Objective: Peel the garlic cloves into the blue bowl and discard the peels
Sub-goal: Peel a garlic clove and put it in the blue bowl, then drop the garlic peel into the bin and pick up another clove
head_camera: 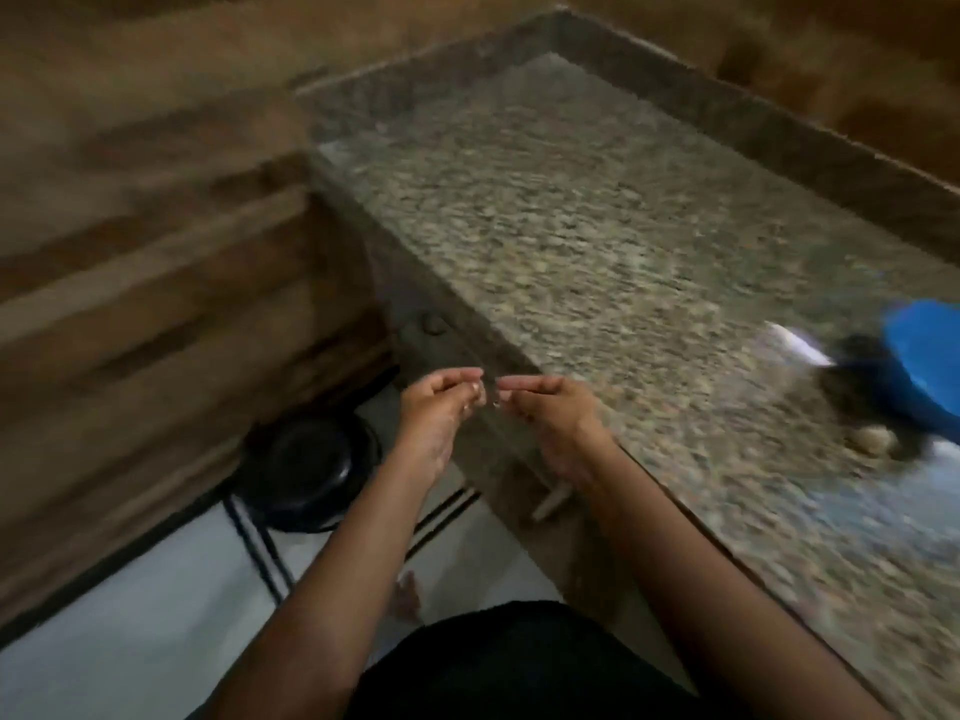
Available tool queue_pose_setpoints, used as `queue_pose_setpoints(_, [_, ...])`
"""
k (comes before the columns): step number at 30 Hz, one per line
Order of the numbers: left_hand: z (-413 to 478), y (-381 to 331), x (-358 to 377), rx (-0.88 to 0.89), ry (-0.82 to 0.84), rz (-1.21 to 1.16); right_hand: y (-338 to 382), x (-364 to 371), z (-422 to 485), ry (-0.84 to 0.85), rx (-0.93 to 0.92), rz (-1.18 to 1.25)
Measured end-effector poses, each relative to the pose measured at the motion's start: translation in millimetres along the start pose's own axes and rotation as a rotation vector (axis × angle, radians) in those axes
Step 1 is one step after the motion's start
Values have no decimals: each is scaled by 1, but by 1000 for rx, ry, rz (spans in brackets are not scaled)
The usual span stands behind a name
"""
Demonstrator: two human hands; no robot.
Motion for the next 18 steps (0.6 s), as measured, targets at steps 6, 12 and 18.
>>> queue_pose_setpoints(6, [58,-22,-132,-119,-235,-127,-18,138,47,135,63,-86])
queue_pose_setpoints(12, [111,-12,-202,-313,-403,-346,-32,223,101,195,84,-205])
queue_pose_setpoints(18, [149,-10,-245,-354,-523,-548,-71,285,166,246,233,-318])
Point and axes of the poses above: each hand's wrist, its own z-axis towards the middle knuckle, its own x-axis out of the palm, y = z × x, the point moved 3 cm from there along z, towards the middle knuckle, and after that the axes turned 3 degrees about -y, right-handed, at the moved point
